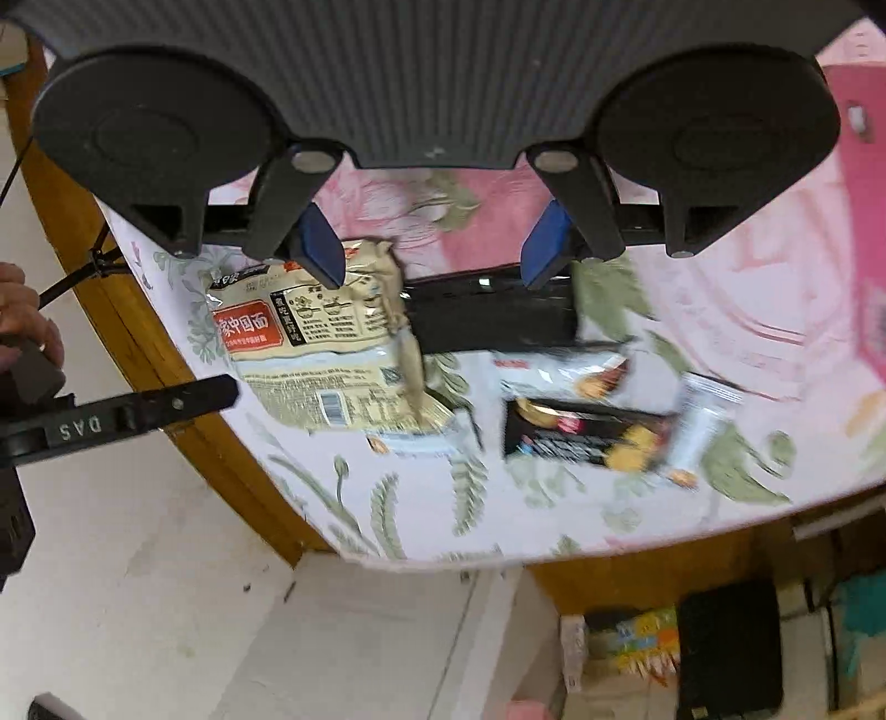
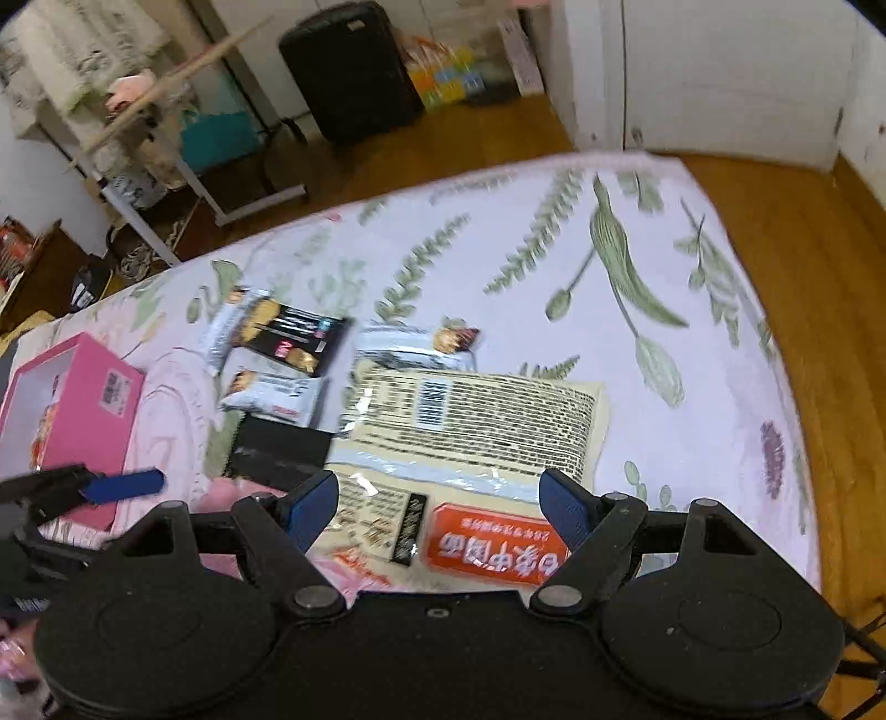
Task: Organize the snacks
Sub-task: 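Move the right gripper to the beige snack bag and grasp it, then carry the beige bag into the pink box and open the right gripper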
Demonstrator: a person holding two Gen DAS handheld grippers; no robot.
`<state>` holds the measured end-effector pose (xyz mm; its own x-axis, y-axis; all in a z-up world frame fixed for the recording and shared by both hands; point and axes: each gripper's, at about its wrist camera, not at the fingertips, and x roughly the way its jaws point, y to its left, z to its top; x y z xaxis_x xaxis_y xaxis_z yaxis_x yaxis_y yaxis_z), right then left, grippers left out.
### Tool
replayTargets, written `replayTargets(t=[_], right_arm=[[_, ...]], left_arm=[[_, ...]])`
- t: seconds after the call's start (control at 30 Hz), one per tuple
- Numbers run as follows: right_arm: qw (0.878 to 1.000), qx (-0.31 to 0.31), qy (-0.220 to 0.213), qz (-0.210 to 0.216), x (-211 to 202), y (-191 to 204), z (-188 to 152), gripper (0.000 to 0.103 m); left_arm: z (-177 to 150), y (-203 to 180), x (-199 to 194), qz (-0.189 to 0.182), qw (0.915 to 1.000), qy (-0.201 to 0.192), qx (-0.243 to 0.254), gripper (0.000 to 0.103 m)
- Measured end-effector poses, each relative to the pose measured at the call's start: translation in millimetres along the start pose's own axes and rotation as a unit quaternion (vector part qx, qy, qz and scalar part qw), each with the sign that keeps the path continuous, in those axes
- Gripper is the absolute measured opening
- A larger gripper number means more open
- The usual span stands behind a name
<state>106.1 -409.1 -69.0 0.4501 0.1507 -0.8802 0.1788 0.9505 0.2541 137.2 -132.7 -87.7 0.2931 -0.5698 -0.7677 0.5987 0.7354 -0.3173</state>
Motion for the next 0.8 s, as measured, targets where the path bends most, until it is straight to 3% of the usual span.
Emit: replayTargets(t=[0.2,0.37,0.5,0.73,0.8], right_arm=[[0.997,0.071,0.026,0.003,32,-36,-7,0.083],[0.992,0.114,0.048,-0.002,38,-65,-9,0.083],[0.987,0.140,0.069,0.033,52,-73,-4,0.082],[0.989,0.098,0.102,0.041,70,-52,-5,0.079],[0.990,0.089,0.104,0.038,71,-46,-4,0.070]], left_arm=[[12,-19,52,-0.013,0.9999,0.007,0.000,0.069],[18,-17,84,-0.029,0.9985,0.023,-0.041,0.067],[18,-14,93,-0.060,0.9959,0.032,-0.060,0.062],[15,-20,102,-0.092,0.9928,0.044,-0.063,0.058],[15,-23,102,-0.088,0.9932,0.045,-0.061,0.058]])
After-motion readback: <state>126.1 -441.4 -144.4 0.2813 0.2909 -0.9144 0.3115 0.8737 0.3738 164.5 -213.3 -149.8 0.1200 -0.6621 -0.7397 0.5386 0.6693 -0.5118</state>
